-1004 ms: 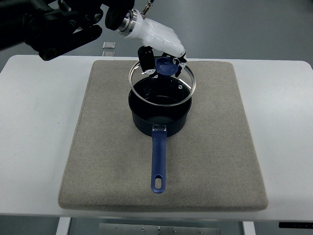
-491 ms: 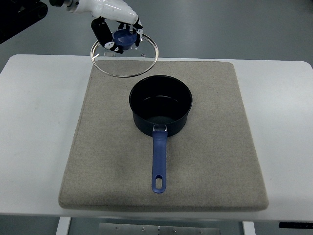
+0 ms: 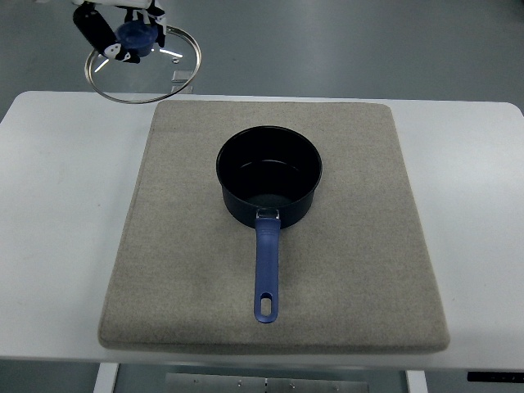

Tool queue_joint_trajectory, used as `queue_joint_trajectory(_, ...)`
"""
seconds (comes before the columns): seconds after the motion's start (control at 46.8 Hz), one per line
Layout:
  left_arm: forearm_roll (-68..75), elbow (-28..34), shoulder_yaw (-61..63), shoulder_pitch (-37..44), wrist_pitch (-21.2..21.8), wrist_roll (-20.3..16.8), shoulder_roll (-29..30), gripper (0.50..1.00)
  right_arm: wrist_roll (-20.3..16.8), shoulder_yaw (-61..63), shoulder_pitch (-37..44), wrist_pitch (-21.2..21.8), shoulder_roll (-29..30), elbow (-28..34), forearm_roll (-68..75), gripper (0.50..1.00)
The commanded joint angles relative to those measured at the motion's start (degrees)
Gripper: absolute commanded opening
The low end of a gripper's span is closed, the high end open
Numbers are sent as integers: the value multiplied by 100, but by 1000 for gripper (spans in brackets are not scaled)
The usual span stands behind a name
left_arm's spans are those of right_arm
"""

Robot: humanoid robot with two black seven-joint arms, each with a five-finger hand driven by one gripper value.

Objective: Open pot lid and place left with left hand
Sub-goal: 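Carry the lid beside the pot and lower it onto the mat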

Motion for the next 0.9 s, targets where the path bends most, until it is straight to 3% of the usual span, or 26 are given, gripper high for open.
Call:
queue_joint_trajectory(0.0, -68, 16, -9, 82, 49, 0, 52, 500, 0, 0, -6, 0, 0, 0, 2, 917)
queue_joint_trajectory(0.705, 37, 166, 87, 1207, 594, 0, -35, 500, 0, 0, 3, 0, 0, 0, 2, 917)
queue_joint_trajectory(0.876, 37, 218, 87, 1436, 603, 0, -474, 500, 8, 0, -6, 0, 0, 0, -7, 917)
